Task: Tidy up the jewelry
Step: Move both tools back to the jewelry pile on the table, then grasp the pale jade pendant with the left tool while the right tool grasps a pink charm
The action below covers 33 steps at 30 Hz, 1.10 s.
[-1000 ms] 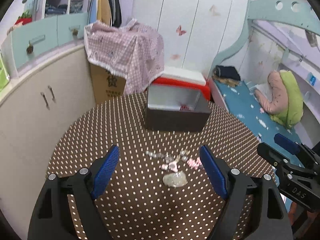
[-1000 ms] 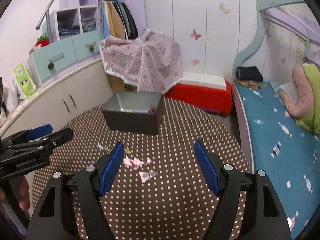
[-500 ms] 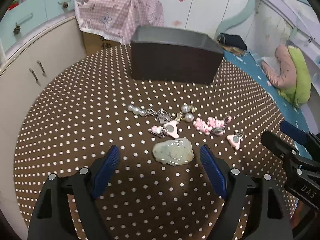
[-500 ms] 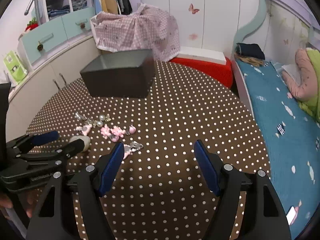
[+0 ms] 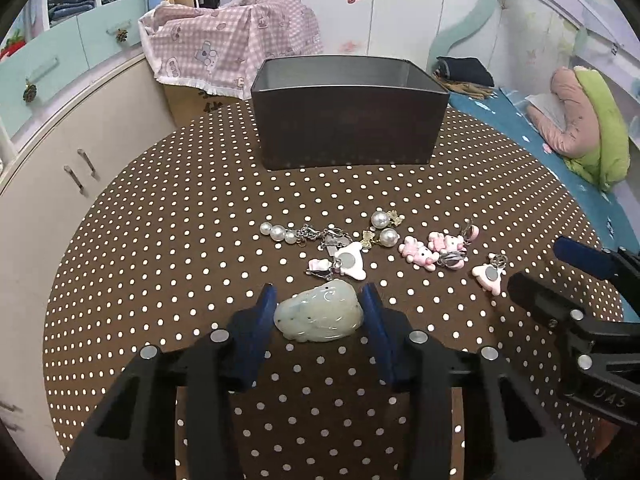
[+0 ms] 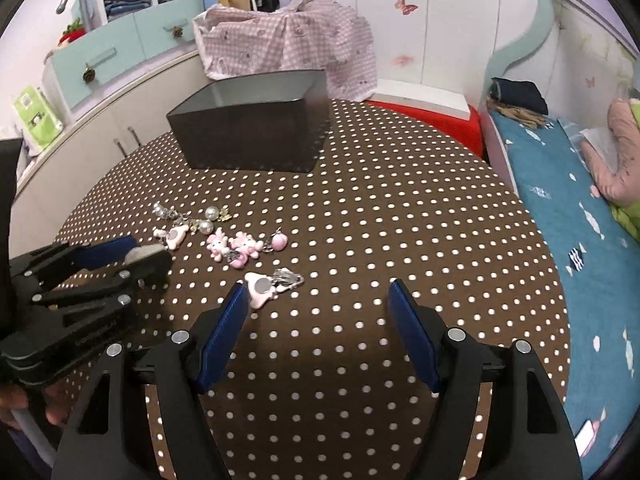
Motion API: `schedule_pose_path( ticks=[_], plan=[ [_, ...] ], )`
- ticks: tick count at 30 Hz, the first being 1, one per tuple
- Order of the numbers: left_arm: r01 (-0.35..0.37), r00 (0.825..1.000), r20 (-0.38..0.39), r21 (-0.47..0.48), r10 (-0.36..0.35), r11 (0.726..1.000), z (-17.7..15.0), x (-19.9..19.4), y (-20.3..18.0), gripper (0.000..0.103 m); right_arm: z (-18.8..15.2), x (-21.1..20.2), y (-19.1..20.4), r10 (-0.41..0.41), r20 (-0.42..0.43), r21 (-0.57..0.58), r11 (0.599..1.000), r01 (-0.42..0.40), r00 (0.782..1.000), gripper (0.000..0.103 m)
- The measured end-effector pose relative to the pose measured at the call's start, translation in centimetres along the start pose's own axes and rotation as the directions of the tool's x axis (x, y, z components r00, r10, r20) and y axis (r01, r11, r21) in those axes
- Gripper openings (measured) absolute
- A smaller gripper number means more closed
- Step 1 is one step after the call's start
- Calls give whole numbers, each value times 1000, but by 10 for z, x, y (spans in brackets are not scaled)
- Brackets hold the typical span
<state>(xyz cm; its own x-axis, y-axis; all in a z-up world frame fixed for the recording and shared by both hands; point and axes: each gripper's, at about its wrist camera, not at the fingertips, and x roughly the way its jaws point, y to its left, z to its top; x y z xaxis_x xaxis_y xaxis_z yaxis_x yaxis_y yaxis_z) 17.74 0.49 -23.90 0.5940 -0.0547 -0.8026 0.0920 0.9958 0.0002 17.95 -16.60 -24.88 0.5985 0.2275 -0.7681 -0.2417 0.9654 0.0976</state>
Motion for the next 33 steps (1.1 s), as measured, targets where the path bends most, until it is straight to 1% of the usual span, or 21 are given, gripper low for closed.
schedule_pose_path(
  ticks=[8,12,13,14,15,16,18,20,24,26,33],
  plan=[
    [56,998,-7,-41,-56,998,-4,-5,13,42,3,15,16,-5,-33,-32,999,4,999,70],
    [60,998,0,-40,-60,997,-5,-9,15,42,5,21,23,-8,-38,-45,999,6,999,69],
    [65,998,3,-42,-65,997,-6,-10,15,42,6,21,23,-5,-39,-47,999,3,999,67],
    [67,998,3,-41,-67,997,-5,-11,15,42,6,21,23,-11,-37,-51,999,9,999,61],
    [69,998,4,-40,-69,997,-5,-11,16,42,7,21,25,-23,-36,-59,998,21,999,51],
    [71,997,5,-42,-71,997,-5,-11,16,42,7,21,25,-25,-34,-63,998,23,999,48],
    [75,997,5,-41,-75,996,-3,-10,17,42,8,20,24,-15,-36,-65,998,12,999,32],
    [79,997,6,-40,-79,996,-3,-10,16,42,9,19,24,-3,-40,-66,998,0,999,25],
    [89,996,8,-44,-89,995,1,-12,16,42,7,17,25,12,-46,-71,997,-15,999,23],
    [89,996,14,-45,-89,995,2,-14,16,42,7,14,25,12,-42,-73,997,-15,999,17],
    [104,994,46,-41,-102,994,11,-27,18,42,14,-4,24,32,-16,-74,997,-33,999,16]
  ],
)
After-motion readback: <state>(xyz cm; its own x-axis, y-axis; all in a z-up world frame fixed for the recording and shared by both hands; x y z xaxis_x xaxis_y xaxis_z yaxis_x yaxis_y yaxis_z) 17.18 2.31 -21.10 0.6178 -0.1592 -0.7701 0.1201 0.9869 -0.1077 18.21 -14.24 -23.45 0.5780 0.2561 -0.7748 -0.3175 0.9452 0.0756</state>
